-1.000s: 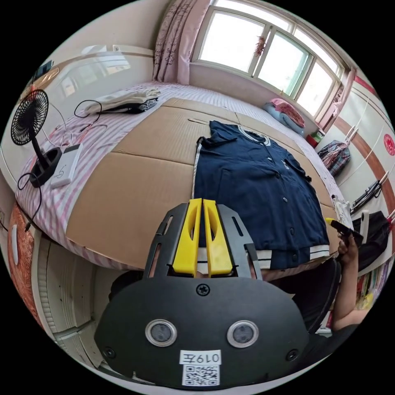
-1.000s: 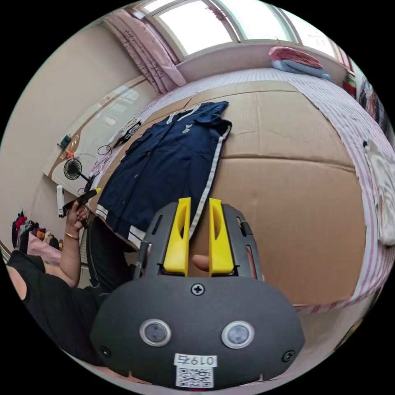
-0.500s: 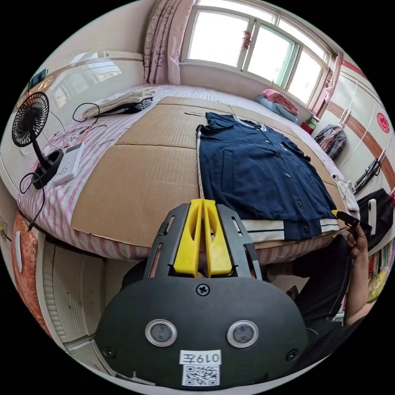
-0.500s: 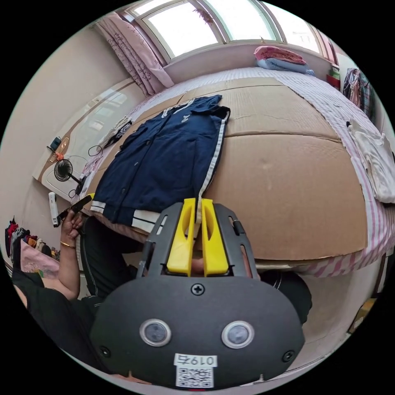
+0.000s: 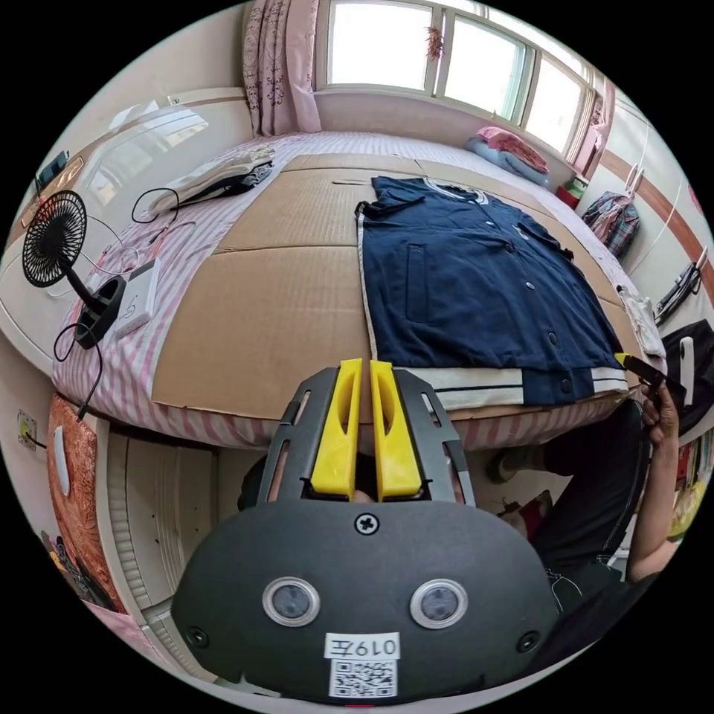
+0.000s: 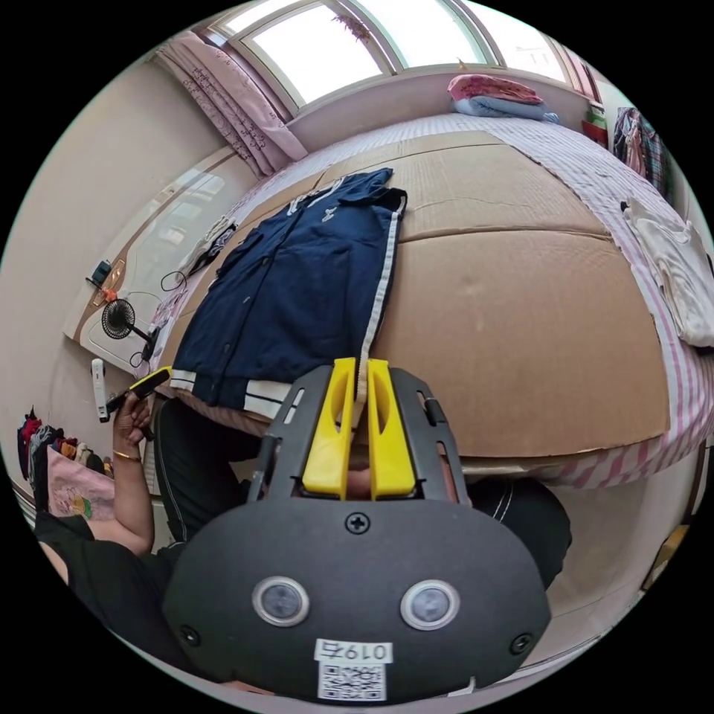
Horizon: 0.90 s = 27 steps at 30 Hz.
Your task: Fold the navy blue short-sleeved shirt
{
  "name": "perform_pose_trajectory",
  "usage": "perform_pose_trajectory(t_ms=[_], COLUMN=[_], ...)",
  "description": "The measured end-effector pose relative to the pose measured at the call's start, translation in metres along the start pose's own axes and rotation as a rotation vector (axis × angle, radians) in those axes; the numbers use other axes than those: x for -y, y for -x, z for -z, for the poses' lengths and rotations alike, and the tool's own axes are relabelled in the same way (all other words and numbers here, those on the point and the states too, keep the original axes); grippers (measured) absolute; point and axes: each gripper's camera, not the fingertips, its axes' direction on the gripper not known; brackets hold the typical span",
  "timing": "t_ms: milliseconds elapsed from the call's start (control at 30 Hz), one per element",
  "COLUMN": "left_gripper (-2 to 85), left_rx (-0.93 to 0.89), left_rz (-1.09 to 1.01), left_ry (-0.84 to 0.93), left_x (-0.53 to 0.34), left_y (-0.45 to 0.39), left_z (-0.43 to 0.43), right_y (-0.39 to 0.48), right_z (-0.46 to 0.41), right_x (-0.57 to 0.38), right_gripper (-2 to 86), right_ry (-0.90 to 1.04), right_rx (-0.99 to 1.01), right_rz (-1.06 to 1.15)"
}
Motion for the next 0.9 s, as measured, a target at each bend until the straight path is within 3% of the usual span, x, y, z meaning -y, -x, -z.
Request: perform_pose_trajectory(t_ms=[267, 633, 900], left_gripper=[2.9, 8.8, 11.9], left_rx=[-0.105, -0.062, -0.349], left_rz=[0.162, 0.223, 0.261], left_ry=[-0.036, -0.019, -0.001], left_x=[-0.029, -0.036, -0.037], left_y=[0.043, 0.084, 0.137], left_z=[0.006, 0.001, -0.008], right_y=[-0.003, -0.004, -0.016], right_z=[0.011, 0.018, 0.021], right_x=[-0.037, -0.064, -0.076], right_gripper=[5.4, 4.8, 4.2], right_ry=[-0.025, -0.053, -0.074], right_rx=[0.040, 0.052, 0.110], right_rz=[-0.026, -0.063, -0.095])
